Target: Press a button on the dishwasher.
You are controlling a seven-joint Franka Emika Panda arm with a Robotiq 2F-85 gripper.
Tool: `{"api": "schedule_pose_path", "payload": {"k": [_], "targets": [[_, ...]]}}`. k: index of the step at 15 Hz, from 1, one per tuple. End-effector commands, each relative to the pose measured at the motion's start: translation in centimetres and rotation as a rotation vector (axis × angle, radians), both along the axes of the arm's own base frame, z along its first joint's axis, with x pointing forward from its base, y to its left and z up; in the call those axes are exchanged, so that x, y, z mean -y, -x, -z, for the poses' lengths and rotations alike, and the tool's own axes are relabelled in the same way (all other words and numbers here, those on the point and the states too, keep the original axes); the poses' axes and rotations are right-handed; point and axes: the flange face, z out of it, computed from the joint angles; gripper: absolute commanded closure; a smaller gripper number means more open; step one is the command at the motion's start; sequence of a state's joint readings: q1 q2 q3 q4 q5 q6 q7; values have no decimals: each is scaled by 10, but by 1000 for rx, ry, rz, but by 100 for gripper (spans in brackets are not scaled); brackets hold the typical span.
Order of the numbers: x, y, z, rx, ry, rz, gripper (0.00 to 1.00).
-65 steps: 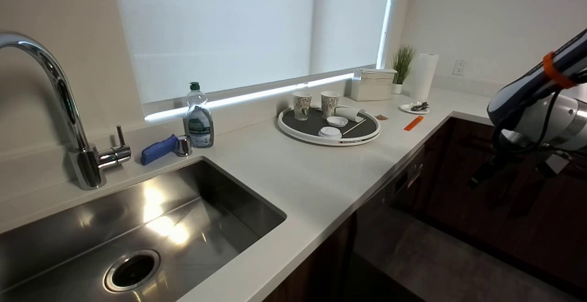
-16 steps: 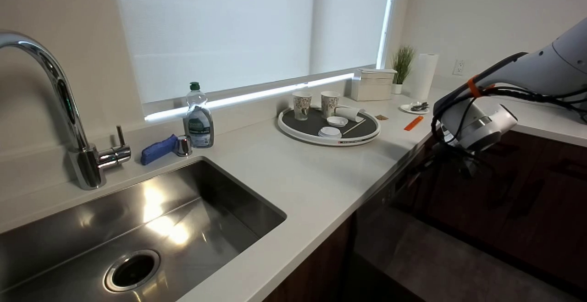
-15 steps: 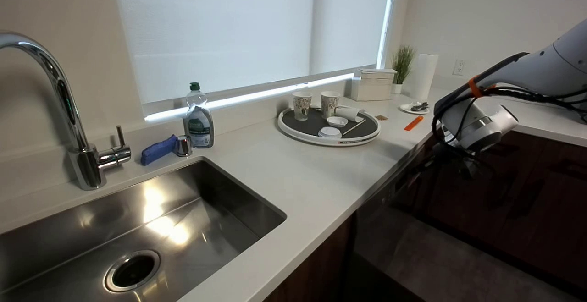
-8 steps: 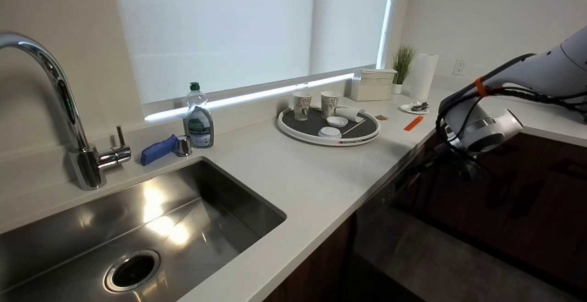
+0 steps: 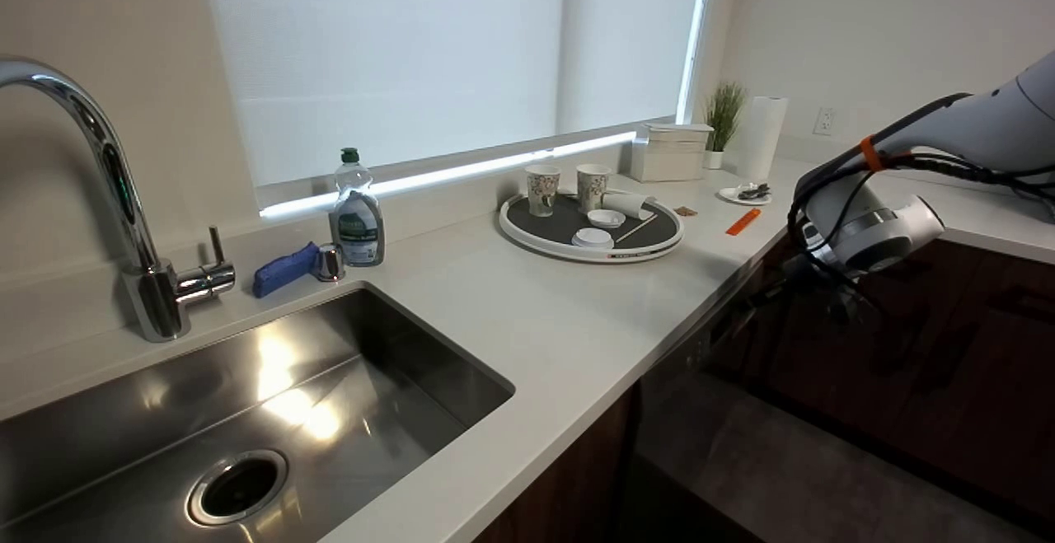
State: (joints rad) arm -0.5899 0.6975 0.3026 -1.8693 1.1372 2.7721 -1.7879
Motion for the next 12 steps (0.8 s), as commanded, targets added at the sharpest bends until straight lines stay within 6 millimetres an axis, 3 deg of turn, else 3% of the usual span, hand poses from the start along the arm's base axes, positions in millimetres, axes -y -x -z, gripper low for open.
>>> {"api": "schedule_pose_path", "payload": {"k": [1, 12], "targets": [[-9, -8, -1, 3, -46, -35, 100], [2, -12, 6, 30, -224, 43, 100]]}}
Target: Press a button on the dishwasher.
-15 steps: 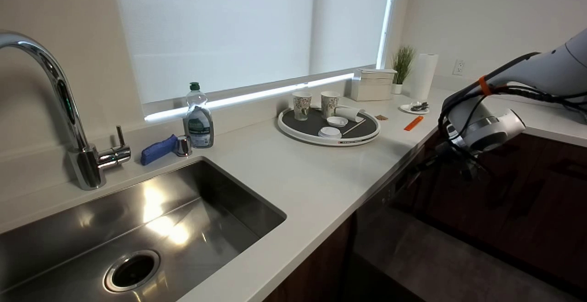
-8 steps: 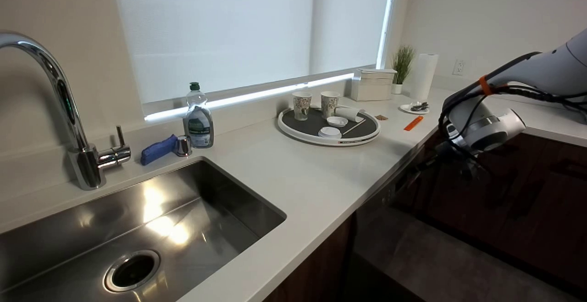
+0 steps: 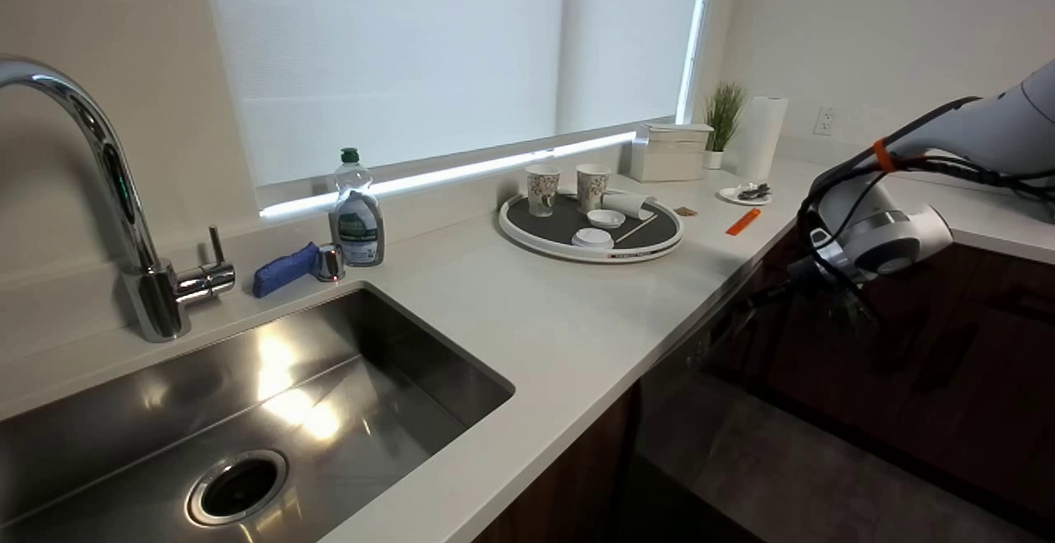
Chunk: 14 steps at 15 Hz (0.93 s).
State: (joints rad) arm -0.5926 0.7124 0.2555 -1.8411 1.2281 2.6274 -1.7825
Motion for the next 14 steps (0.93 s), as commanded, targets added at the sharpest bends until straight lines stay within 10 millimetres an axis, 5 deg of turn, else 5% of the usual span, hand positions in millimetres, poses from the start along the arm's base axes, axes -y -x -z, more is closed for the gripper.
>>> {"api": "schedule_pose_path", "payload": {"k": [1, 14], "targets": [[-10, -15, -3, 23, -90, 10, 100], [-4, -7, -5, -56, 23, -28, 100]]}}
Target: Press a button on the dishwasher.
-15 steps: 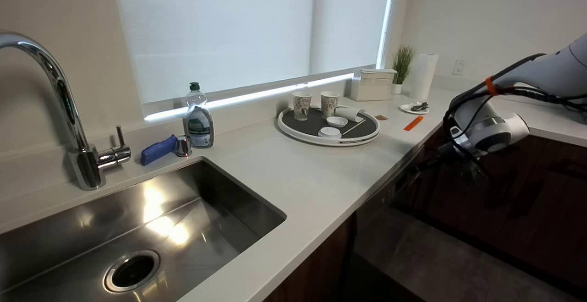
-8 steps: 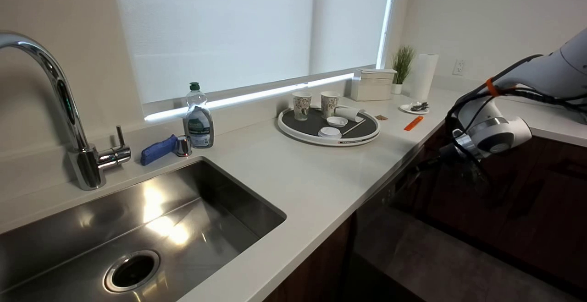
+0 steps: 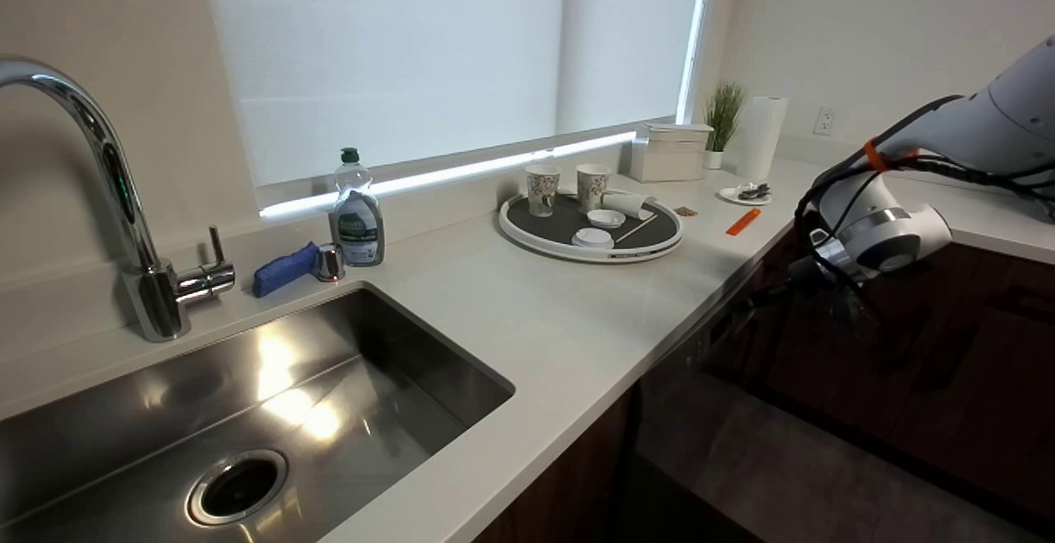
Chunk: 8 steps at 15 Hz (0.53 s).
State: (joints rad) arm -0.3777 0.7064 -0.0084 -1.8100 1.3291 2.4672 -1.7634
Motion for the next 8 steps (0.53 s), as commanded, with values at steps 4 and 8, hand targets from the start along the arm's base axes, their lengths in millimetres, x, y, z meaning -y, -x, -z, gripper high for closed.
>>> {"api": "schedule_pose_path", "payload": {"k": [4, 8], "targets": [[-11, 1, -6, -82, 146, -74, 100], [-14, 3, -2, -139, 215, -118, 100]]}}
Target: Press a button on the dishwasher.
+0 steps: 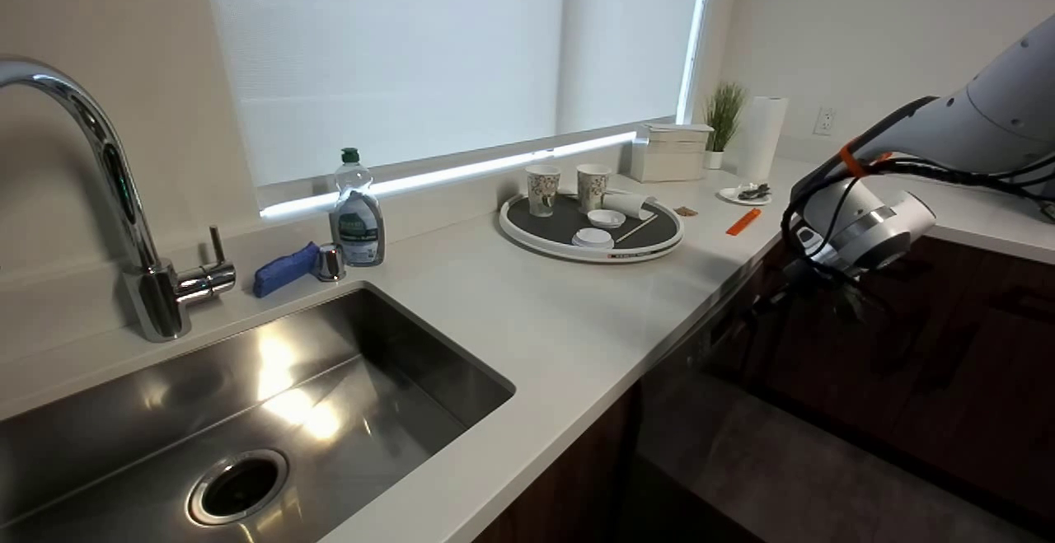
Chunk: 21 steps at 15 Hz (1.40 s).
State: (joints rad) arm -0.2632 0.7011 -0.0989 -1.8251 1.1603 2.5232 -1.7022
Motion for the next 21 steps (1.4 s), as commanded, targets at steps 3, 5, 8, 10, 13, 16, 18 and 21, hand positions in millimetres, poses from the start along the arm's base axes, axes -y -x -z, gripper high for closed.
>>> {"api": "schedule_pose_path", "payload": {"k": [3, 5, 8, 10, 13, 16, 18, 21], "targets": [[-1, 6, 0, -54, 93, -21, 100], [0, 4, -1, -47, 106, -25, 100], [-2, 0, -2, -27, 107, -24, 100], [-5, -4, -2, -17, 102, -23, 100], [-12, -11, 2, -6, 87, -24, 100], [-14, -15, 4, 5, 81, -13, 100], [-13, -17, 3, 24, 71, 2, 100], [-10, -16, 3, 58, 42, 48, 100]]}}
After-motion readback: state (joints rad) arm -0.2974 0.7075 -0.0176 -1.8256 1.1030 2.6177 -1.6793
